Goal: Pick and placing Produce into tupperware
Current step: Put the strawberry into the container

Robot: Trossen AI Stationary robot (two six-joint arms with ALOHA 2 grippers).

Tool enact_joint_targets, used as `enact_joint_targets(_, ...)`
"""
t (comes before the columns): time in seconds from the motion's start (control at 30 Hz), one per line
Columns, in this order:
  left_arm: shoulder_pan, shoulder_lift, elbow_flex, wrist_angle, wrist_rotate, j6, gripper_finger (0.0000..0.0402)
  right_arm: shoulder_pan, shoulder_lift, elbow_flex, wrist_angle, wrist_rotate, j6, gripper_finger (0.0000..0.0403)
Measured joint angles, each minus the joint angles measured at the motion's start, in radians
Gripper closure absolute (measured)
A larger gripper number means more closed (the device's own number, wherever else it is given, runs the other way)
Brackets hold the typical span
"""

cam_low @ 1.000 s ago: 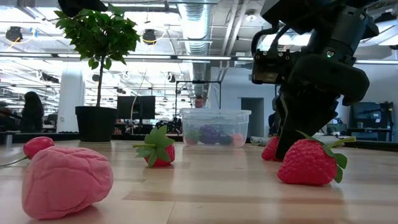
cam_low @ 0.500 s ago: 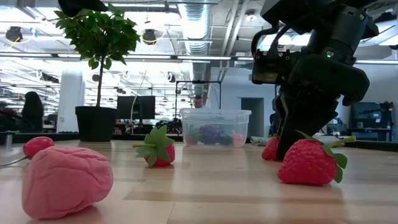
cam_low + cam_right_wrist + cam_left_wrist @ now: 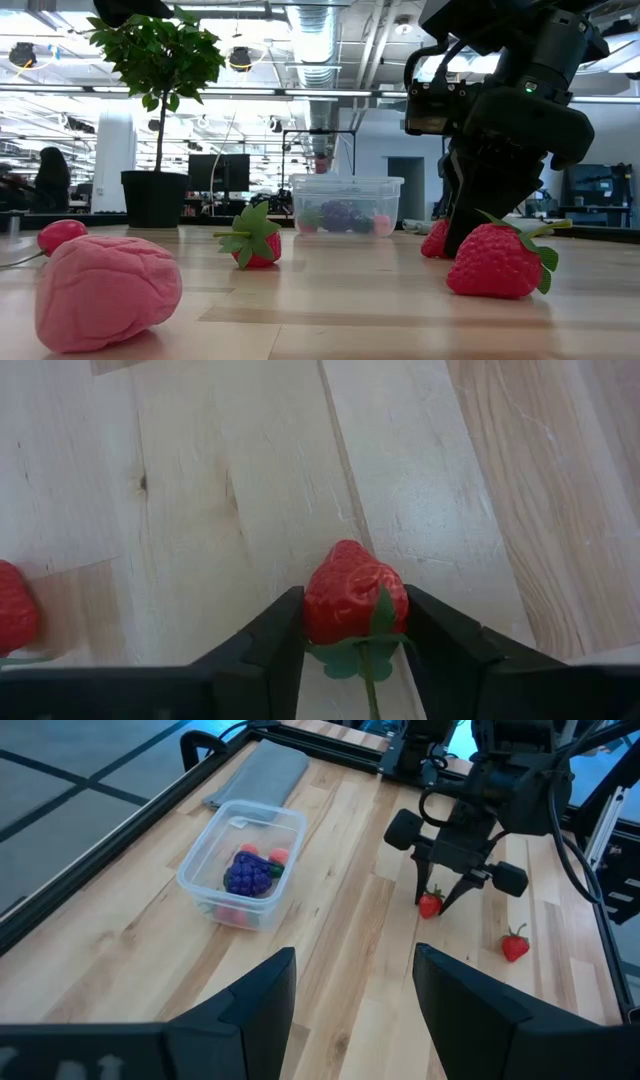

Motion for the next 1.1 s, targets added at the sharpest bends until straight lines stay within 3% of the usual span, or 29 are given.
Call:
enact_joint_targets(0.83, 0.000, 0.000, 0.000, 0.000, -0.002, 0.000, 0.0209, 0.000, 0.000, 0.000, 0.003, 0.000, -0.001, 0.0231)
enact_joint_targets(1.1, 0.000, 0.000, 0.000, 0.000, -0.002, 0.000, 0.0209, 0.000, 0.000, -0.002, 0.014, -0.002, -0.005, 0.0188)
